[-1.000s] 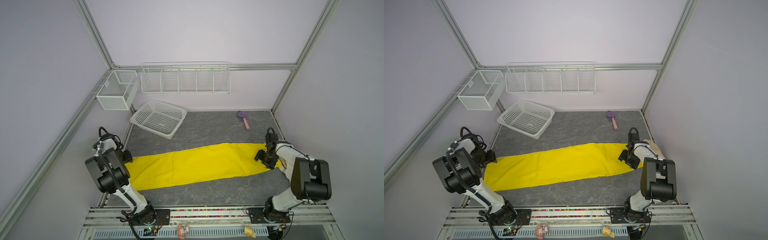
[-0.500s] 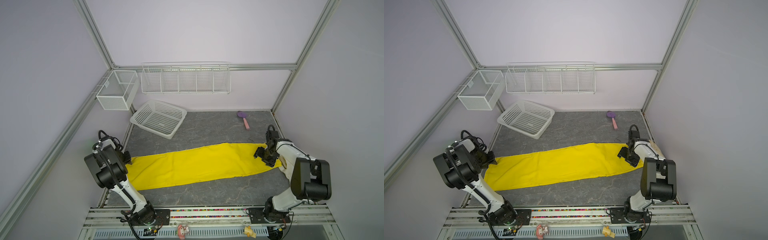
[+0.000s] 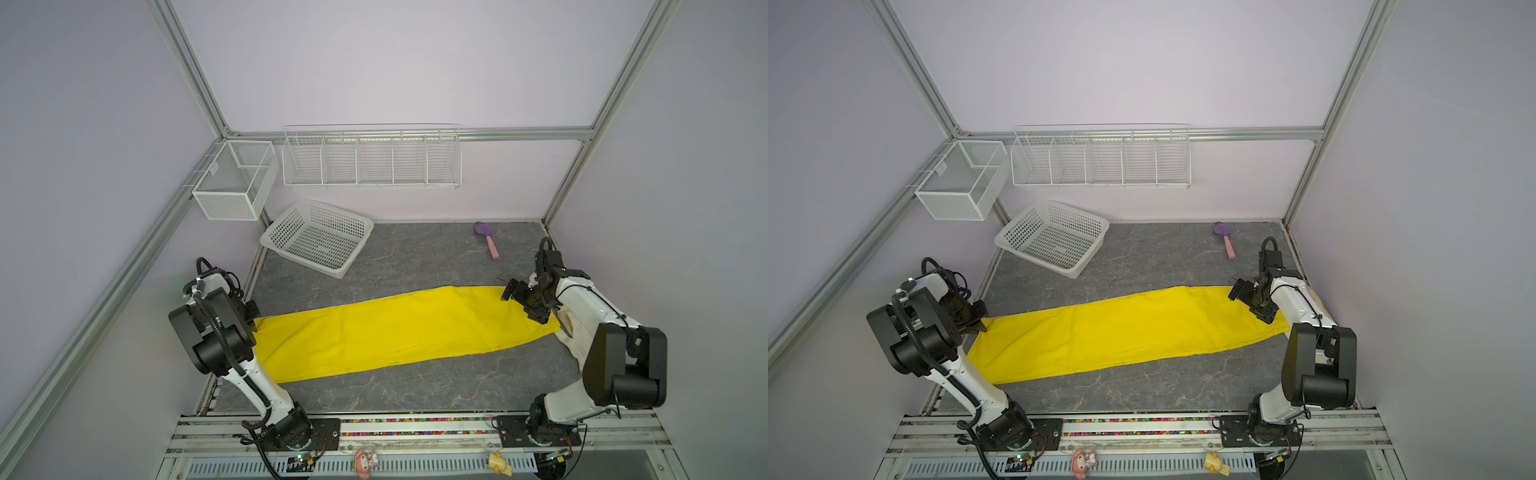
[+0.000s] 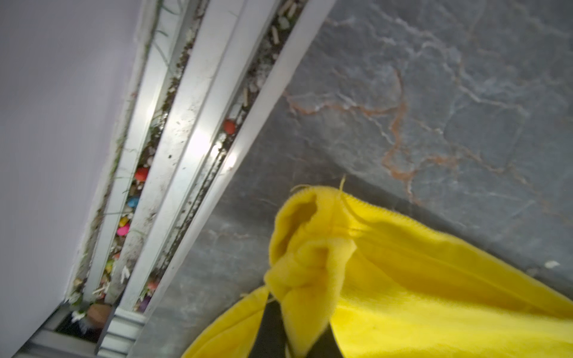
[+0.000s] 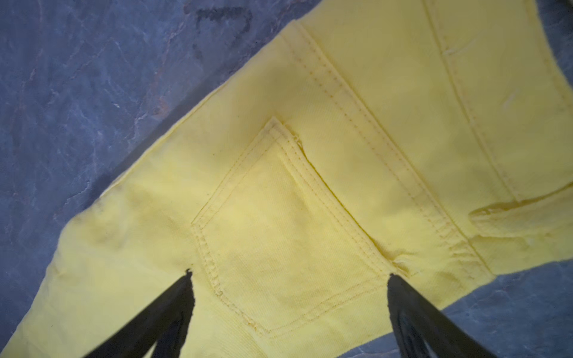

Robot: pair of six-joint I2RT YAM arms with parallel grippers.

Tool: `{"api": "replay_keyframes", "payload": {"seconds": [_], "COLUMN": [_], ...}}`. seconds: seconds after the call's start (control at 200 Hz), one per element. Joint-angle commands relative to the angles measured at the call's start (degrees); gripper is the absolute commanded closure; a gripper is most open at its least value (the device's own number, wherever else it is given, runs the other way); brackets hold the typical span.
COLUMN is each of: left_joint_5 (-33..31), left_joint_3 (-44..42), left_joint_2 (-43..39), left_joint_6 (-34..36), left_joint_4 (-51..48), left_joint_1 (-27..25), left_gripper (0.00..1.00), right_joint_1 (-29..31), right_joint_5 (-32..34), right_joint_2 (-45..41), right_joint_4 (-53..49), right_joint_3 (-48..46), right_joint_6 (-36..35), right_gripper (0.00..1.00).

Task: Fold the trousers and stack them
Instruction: 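Lift the hem end with the left gripper and fold it toward the right gripper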

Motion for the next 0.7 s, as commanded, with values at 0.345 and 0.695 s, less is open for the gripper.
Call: {"api": "replay_keyframes", "payload": {"seconds": [0.345, 0.695], "left_joint_5": [3.1, 18.4], "left_joint_3": [2.8, -3.7], "left_joint_2": [-18.1, -34.3], "left_joint_6": [-16.7, -36.3], "left_joint_4": [-16.2, -12.0], "left_joint_1": [-3.5, -19.1], "left_gripper": [1.00, 1.00], "right_joint_1": [7.2, 8.1], "right_joint_5": [-9.4, -10.1], "right_joint_2": [-1.0, -2.0], "right_joint_4": [1.3, 2.9], "right_joint_3": [0.9, -0.8], "right_joint_6": [-3.3, -4.3], "right_gripper": [0.00, 0.01]}}
